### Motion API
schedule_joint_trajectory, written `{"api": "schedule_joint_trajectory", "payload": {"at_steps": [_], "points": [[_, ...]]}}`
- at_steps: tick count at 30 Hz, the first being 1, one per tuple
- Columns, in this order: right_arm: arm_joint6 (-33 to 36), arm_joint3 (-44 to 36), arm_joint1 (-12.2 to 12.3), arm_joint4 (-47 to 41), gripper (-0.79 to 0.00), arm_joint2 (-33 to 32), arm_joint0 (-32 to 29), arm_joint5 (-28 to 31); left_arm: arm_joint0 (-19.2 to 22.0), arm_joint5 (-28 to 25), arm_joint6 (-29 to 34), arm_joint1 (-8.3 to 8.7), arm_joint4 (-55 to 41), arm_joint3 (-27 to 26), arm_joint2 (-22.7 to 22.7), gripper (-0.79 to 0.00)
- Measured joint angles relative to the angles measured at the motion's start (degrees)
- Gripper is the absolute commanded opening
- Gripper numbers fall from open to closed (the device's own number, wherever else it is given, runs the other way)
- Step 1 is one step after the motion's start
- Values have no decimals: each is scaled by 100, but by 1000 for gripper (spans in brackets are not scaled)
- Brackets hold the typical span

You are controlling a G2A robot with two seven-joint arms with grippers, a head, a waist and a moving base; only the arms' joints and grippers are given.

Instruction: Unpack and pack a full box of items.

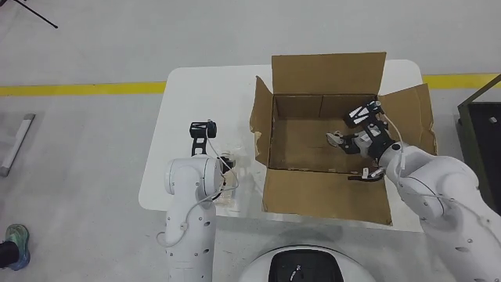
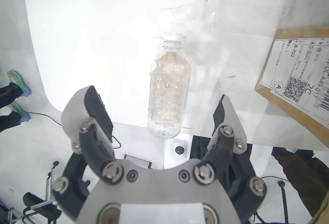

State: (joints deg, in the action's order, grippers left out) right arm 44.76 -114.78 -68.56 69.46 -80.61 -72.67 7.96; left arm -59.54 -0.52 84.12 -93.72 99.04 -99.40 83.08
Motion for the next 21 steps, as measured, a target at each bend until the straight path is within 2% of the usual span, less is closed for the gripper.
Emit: {"api": "schedule_joint_trajectory", "payload": {"at_steps": [14, 21], "points": [[5, 119, -11, 69, 0, 115, -27, -119, 0, 0, 0, 0, 0, 0, 0, 0], [552, 526, -70, 264, 0, 566, 384, -454, 0, 0, 0, 0, 0, 0, 0, 0]]}}
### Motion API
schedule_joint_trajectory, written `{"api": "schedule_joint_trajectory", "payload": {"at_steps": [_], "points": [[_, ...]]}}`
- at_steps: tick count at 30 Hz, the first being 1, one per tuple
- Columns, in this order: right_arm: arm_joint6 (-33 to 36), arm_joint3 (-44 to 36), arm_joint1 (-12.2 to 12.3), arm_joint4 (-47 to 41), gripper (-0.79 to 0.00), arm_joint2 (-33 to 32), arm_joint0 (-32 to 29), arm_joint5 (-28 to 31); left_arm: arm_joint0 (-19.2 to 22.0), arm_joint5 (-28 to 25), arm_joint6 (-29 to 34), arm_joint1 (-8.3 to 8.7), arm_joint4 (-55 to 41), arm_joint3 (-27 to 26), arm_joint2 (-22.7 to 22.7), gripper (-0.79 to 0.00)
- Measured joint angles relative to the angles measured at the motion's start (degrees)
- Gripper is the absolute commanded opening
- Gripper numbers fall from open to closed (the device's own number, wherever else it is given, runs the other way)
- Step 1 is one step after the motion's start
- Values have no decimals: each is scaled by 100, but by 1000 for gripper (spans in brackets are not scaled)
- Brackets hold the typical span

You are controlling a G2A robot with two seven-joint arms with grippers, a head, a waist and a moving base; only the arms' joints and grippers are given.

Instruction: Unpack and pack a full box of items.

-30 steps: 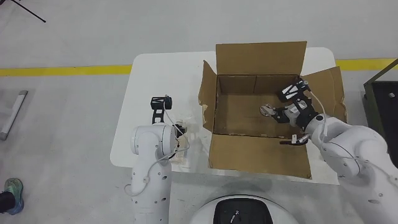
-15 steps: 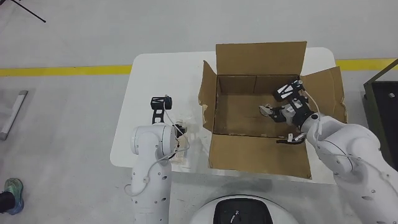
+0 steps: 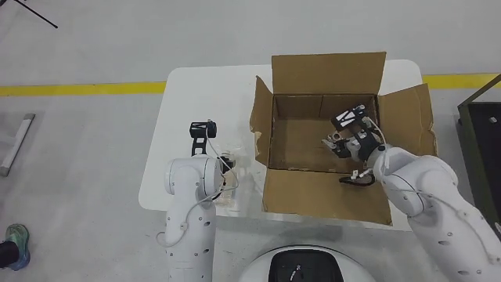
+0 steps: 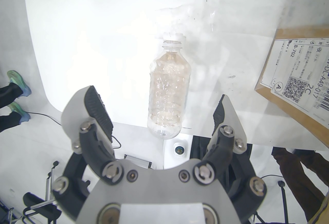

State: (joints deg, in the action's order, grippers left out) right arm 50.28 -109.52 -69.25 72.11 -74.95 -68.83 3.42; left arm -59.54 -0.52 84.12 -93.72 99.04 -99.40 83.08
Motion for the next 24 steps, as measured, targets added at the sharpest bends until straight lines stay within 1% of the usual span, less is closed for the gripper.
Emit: {"api": "schedule_joint_trajectory", "payload": {"at_steps": [2, 7, 9, 12, 24], "points": [[207, 159, -21, 50, 0, 164, 185, 3, 0, 0, 0, 0, 0, 0, 0, 0], [856, 906, -91, 285, 0, 632, 848, 87, 0, 0, 0, 0, 0, 0, 0, 0], [1016, 1290, -125, 310, 0, 795, 1124, 152, 0, 0, 0, 0, 0, 0, 0, 0], [1065, 1773, -170, 399, 0, 983, 1460, 215, 0, 0, 0, 0, 0, 0, 0, 0], [1056, 1852, -175, 412, 0, 1003, 1514, 225, 0, 0, 0, 0, 0, 0, 0, 0]]}}
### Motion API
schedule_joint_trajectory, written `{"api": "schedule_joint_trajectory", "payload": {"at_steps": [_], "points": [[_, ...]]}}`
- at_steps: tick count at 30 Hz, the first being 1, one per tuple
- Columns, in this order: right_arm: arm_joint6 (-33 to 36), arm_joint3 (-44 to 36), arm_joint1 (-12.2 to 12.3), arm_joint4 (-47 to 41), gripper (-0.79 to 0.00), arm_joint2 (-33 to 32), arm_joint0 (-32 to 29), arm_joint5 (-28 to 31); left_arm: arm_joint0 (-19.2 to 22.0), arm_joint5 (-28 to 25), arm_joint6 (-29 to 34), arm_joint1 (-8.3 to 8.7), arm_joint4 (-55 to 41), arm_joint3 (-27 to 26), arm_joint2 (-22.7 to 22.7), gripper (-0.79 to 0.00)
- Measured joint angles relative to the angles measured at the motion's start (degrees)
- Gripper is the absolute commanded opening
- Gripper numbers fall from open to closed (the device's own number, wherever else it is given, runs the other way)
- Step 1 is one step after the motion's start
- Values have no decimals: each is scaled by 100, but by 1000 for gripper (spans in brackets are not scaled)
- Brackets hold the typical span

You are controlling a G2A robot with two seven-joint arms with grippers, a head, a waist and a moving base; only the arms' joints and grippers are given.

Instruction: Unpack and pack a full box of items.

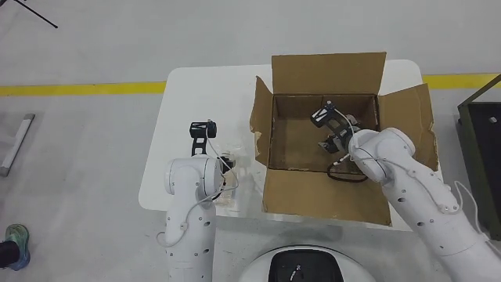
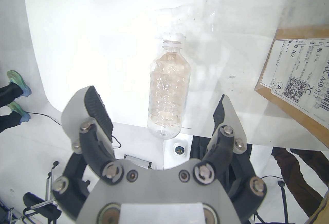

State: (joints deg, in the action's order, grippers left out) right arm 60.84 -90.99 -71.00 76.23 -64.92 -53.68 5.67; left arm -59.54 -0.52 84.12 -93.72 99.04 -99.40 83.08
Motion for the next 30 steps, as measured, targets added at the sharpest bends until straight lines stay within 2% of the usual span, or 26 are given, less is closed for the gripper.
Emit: {"api": "schedule_joint_trajectory", "payload": {"at_steps": [4, 7, 11, 14, 19, 23, 30], "points": [[-87, 59, -12, 71, 0, 101, 24, 158, 0, 0, 0, 0, 0, 0, 0, 0], [155, 93, -51, 105, 0, 231, 189, 119, 0, 0, 0, 0, 0, 0, 0, 0], [843, 45, -104, 74, 0, 359, 438, -18, 0, 0, 0, 0, 0, 0, 0, 0], [1603, 47, -146, 21, 0, 454, 707, -64, 0, 0, 0, 0, 0, 0, 0, 0], [2384, 444, -222, -69, 0, 675, 1090, 38, 0, 0, 0, 0, 0, 0, 0, 0], [2556, 946, -300, -123, 0, 863, 1325, -61, 0, 0, 0, 0, 0, 0, 0, 0], [2556, 958, -302, -134, 0, 869, 1328, -58, 0, 0, 0, 0, 0, 0, 0, 0]]}}
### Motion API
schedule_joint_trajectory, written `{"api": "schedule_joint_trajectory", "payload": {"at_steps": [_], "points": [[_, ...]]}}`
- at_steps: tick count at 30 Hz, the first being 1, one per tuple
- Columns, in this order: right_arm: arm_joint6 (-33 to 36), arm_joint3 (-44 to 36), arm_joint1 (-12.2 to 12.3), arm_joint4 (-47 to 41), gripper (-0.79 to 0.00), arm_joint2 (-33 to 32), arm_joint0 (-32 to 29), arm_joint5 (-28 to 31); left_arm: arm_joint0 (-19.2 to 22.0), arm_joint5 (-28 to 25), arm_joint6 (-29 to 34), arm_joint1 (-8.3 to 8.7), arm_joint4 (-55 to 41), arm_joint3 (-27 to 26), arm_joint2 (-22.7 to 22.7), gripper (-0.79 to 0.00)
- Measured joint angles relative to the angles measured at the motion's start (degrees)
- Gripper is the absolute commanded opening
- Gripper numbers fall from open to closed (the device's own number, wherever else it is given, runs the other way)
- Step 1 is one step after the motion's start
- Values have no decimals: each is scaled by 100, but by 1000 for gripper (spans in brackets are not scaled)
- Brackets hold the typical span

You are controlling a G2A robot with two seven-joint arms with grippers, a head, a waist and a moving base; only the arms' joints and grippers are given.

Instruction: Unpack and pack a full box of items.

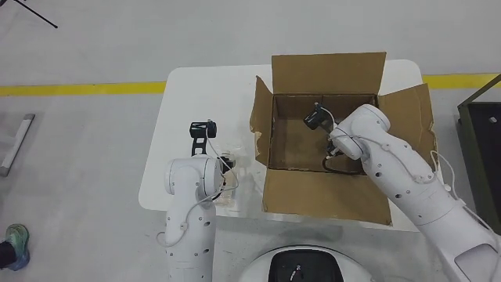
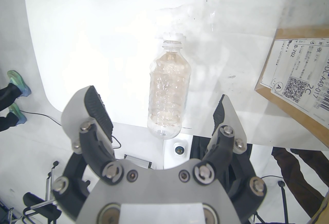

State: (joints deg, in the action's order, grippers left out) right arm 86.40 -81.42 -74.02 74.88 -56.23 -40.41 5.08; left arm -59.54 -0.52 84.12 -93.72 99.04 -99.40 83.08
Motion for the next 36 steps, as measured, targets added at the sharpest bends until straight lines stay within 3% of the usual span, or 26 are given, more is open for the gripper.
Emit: {"api": "schedule_joint_trajectory", "payload": {"at_steps": [13, 14, 16, 18, 22, 31, 36], "points": [[-152, 112, -65, 217, 0, 209, 10, -57, 0, 0, 0, 0, 0, 0, 0, 0], [-124, 183, -84, 247, -77, 257, 58, -72, 0, 0, 0, 0, 0, 0, 0, 0], [-67, 364, -134, 265, -406, 369, 193, -85, 0, 0, 0, 0, 0, 0, 0, 0], [-24, 559, -187, 304, -514, 478, 334, -127, 0, 0, 0, 0, 0, 0, 0, 0], [-80, 927, -283, 252, -453, 613, 567, -173, 0, 0, 0, 0, 0, 0, 0, 0], [-250, 1711, -455, 158, -480, 798, 881, -213, 0, 0, 0, 0, 0, 0, 0, 0], [-367, 1986, -520, 120, -459, 817, 968, -261, 0, 0, 0, 0, 0, 0, 0, 0]]}}
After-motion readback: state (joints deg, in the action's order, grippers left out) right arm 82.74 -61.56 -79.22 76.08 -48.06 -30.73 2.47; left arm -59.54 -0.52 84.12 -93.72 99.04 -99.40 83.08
